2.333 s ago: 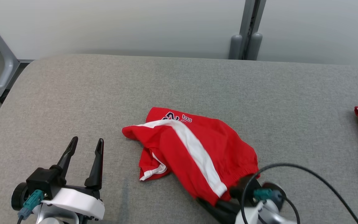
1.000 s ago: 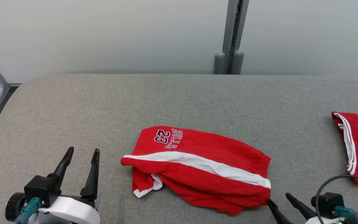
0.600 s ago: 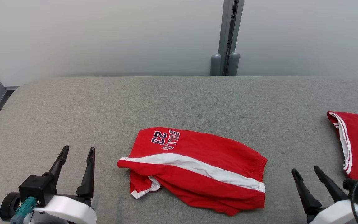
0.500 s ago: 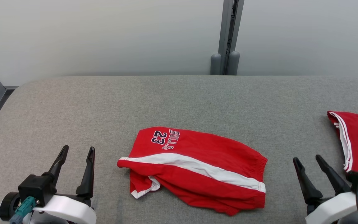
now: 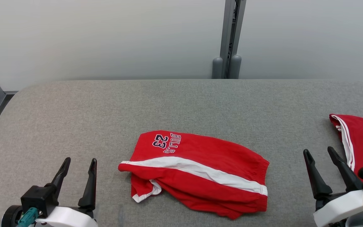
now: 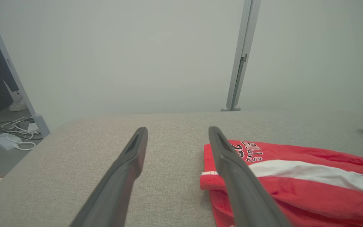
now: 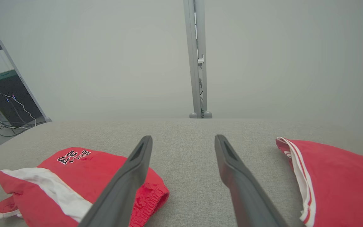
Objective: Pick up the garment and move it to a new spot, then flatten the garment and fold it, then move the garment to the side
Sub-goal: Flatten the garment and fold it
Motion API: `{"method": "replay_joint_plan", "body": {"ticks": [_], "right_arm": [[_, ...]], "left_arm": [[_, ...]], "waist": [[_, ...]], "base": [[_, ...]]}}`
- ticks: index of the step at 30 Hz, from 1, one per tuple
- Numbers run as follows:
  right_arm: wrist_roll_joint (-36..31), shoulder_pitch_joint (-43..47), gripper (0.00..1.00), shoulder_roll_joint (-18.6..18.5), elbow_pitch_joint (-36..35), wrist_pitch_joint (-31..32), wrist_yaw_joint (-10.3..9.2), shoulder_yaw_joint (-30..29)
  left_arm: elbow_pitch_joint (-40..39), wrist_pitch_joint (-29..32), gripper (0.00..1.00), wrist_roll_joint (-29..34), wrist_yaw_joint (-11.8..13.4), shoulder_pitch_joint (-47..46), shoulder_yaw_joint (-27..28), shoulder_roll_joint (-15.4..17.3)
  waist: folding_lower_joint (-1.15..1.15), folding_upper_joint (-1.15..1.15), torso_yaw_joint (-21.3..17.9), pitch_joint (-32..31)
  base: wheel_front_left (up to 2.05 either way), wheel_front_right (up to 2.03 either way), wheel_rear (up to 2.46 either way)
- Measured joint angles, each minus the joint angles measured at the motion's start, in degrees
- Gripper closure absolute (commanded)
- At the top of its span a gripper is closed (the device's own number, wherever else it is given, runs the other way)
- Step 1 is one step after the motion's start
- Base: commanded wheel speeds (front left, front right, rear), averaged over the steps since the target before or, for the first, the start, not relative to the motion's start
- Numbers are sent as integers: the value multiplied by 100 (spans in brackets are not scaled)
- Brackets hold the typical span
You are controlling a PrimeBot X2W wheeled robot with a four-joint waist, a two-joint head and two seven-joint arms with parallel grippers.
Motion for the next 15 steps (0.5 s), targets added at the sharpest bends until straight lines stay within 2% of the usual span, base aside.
{"method": "replay_joint_plan", "body": {"ticks": [15], "right_arm": [[-192, 332, 0, -12, -428, 253, 0, -304]], "left_arm": [[-12, -26, 0, -79, 57, 216, -49, -12]], "waist": [[0, 0, -106, -39]], "base": [[0, 0, 0]]}}
